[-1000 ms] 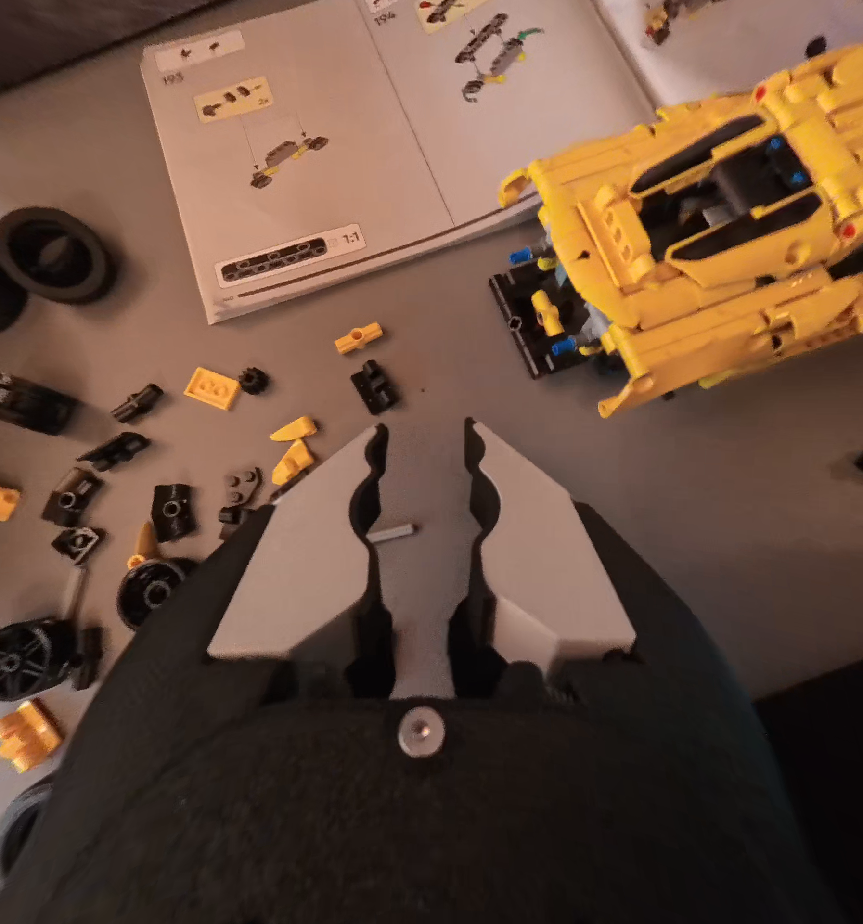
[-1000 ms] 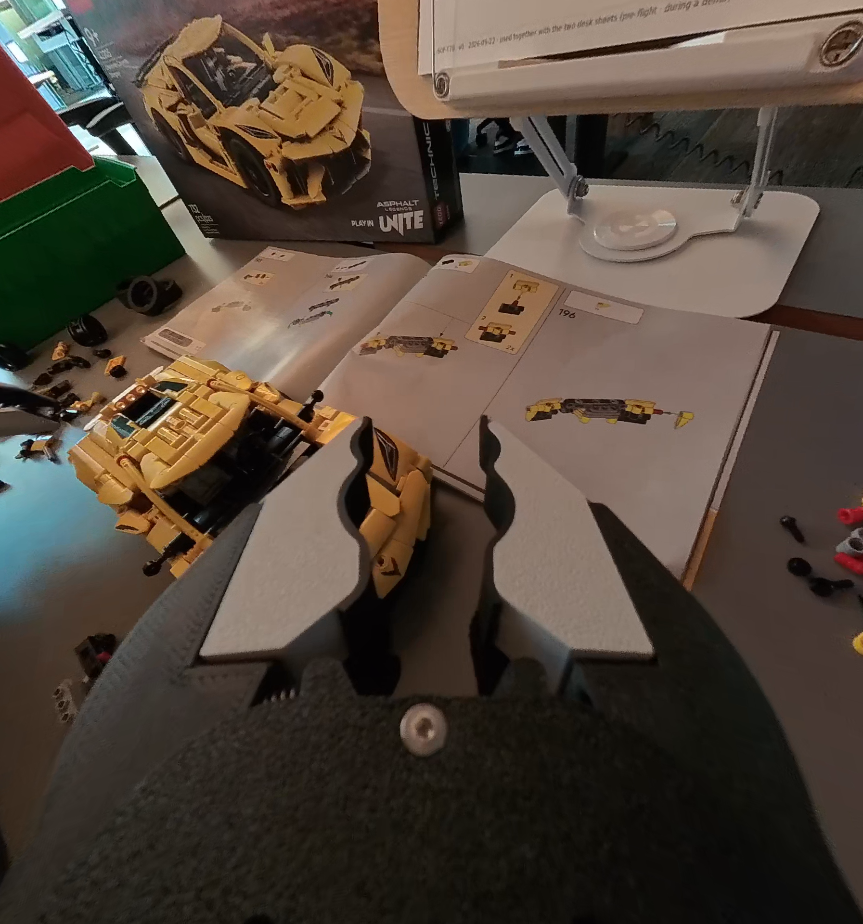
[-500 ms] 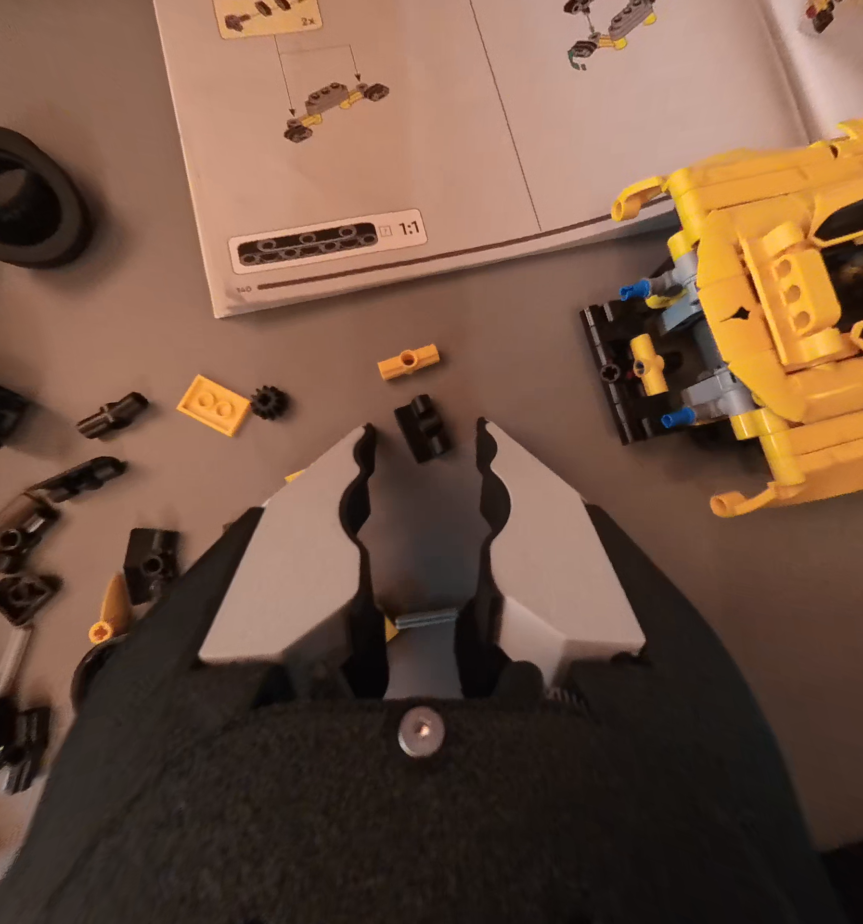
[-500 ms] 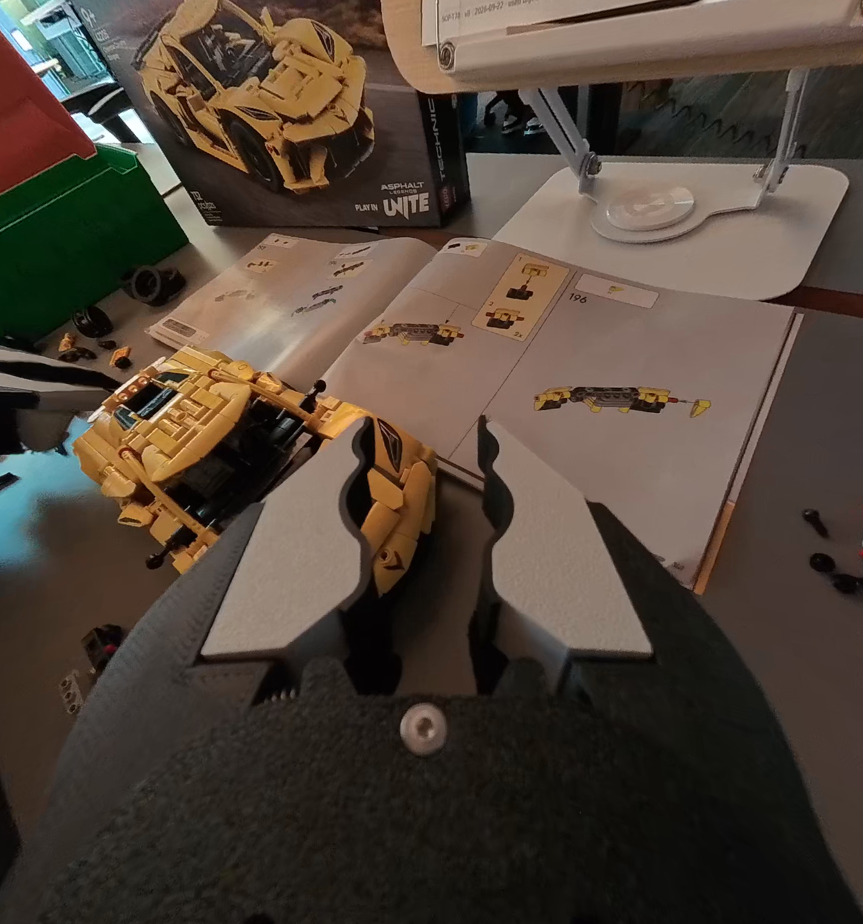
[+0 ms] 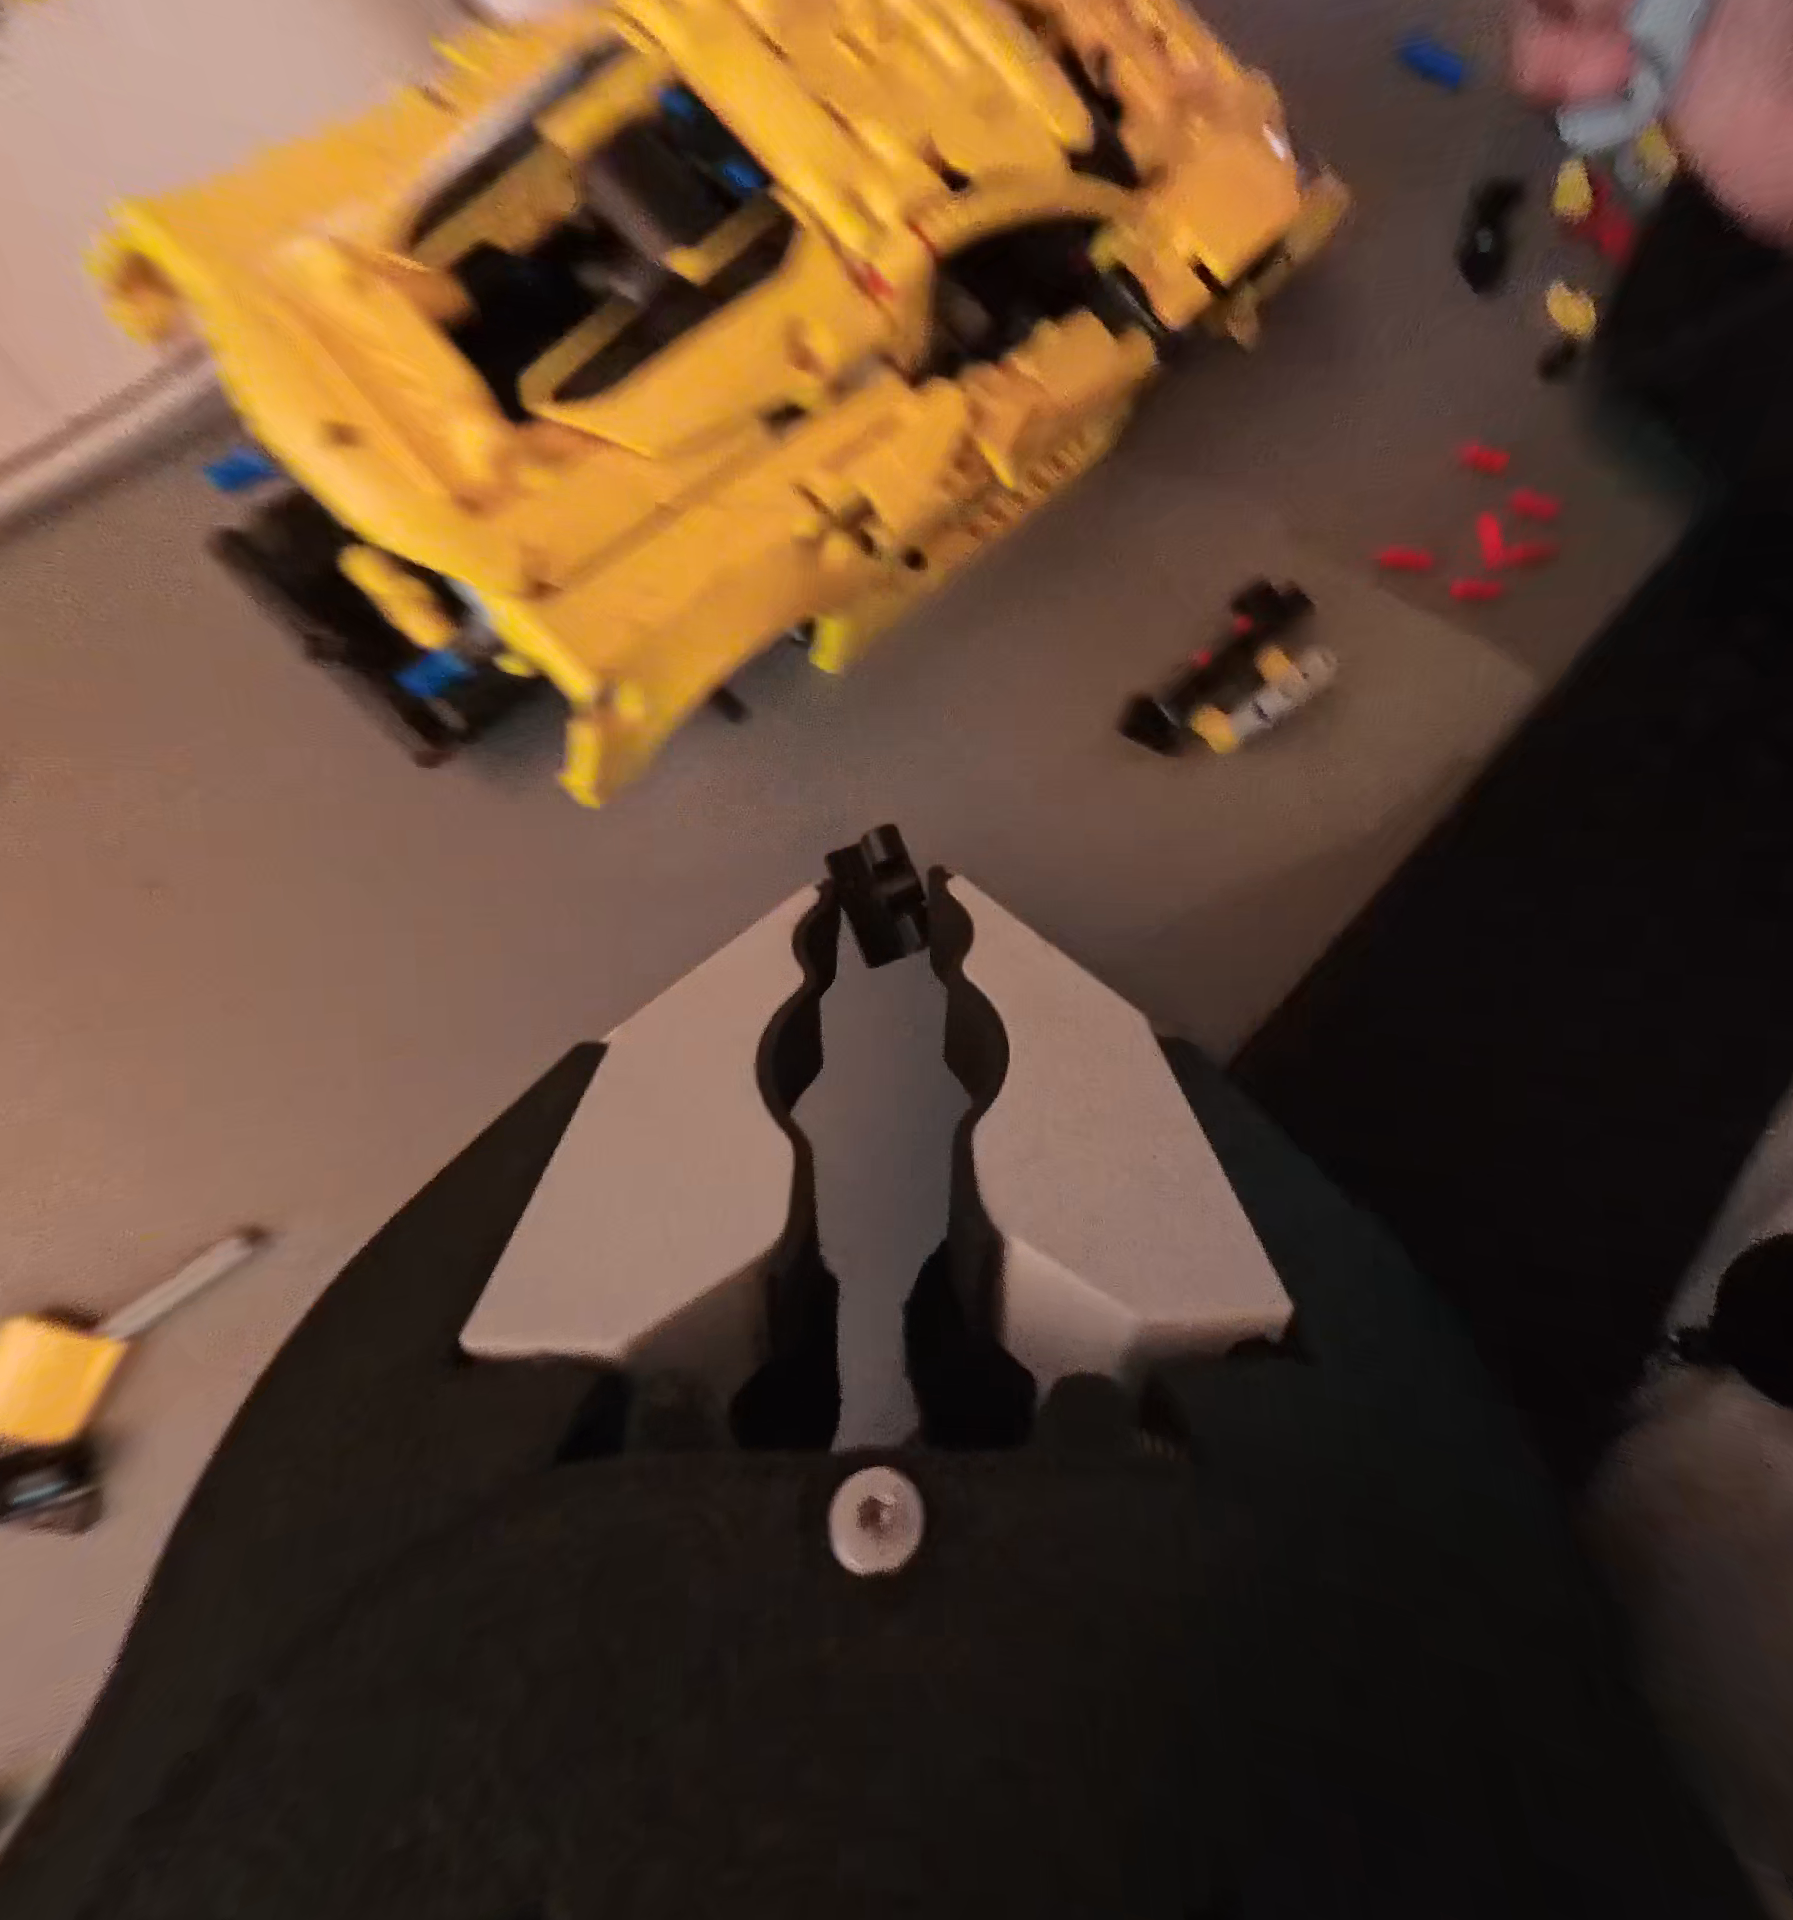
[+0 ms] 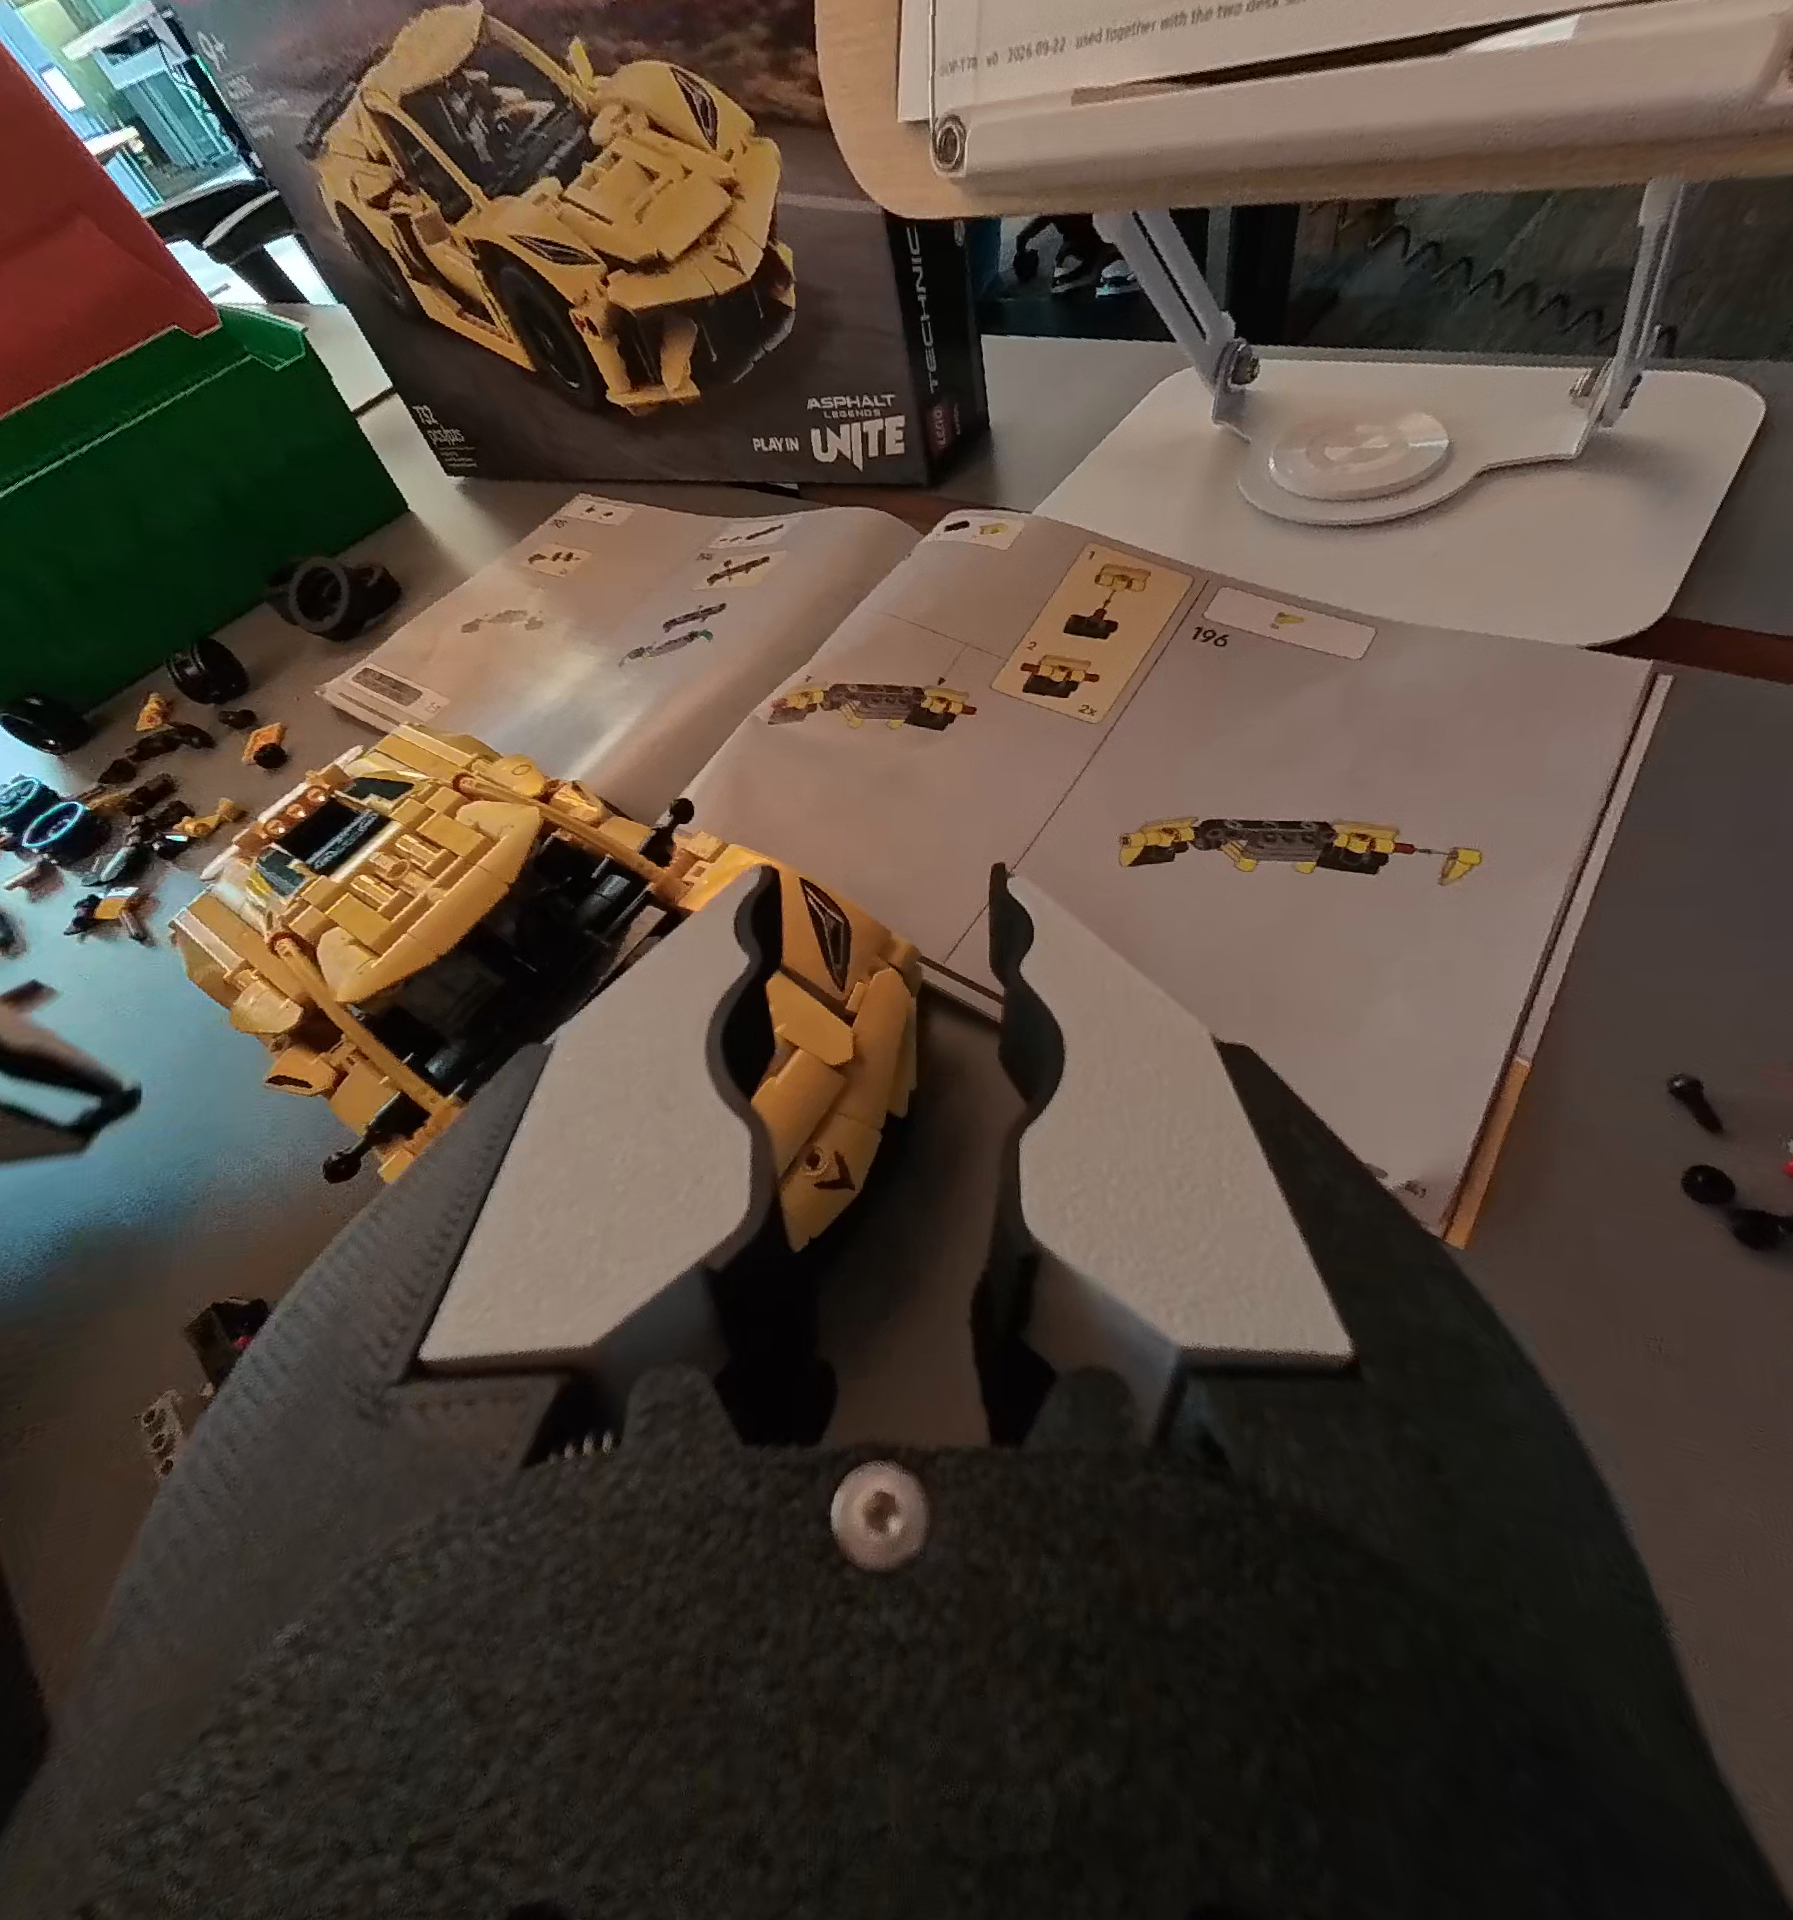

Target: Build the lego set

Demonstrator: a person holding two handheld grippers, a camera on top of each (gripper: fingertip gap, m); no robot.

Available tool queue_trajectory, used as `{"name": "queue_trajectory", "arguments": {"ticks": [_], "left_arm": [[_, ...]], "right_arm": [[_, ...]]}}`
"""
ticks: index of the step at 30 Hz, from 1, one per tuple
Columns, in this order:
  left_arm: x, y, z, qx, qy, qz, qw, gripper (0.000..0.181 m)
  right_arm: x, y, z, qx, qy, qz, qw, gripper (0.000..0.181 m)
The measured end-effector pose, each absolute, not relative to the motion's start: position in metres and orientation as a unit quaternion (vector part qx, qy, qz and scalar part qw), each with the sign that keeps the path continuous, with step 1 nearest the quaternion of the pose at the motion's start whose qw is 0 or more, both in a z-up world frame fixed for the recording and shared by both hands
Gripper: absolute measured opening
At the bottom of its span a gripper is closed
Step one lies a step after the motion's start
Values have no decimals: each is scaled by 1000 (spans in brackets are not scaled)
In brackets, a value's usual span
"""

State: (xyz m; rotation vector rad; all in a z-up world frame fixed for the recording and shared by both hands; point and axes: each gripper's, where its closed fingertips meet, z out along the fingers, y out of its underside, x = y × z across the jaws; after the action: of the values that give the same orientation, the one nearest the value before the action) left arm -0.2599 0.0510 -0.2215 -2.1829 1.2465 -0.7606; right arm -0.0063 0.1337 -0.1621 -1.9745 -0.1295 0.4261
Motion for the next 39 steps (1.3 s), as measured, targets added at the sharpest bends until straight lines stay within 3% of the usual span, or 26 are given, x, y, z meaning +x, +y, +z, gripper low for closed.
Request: {"name": "queue_trajectory", "arguments": {"ticks": [13, 15, 18, 22, 27, 33, 39], "left_arm": [[-230, 24, -241, -774, 533, -247, 238, 19], [-236, 33, -233, -781, 505, -254, 266, 37], [-265, 60, -205, -783, 442, -258, 353, 39], [-350, 113, -186, -805, 360, -156, 446, 39], [-422, 146, -208, -854, 318, -84, 403, 39], [-422, 160, -233, -879, 312, -128, 337, 41], [-431, 185, -230, -880, 306, -118, 343, 41]], "right_arm": [[-8, 133, -161, -827, -59, 173, 531, 38], [-7, 133, -163, -829, -58, 172, 530, 37], [-7, 133, -164, -829, -57, 176, 527, 38], [-8, 133, -165, -830, -59, 173, 526, 37], [-9, 133, -165, -831, -60, 173, 525, 37], [-7, 133, -168, -834, -58, 172, 522, 37], [-6, 134, -171, -836, -59, 169, 519, 37]]}}
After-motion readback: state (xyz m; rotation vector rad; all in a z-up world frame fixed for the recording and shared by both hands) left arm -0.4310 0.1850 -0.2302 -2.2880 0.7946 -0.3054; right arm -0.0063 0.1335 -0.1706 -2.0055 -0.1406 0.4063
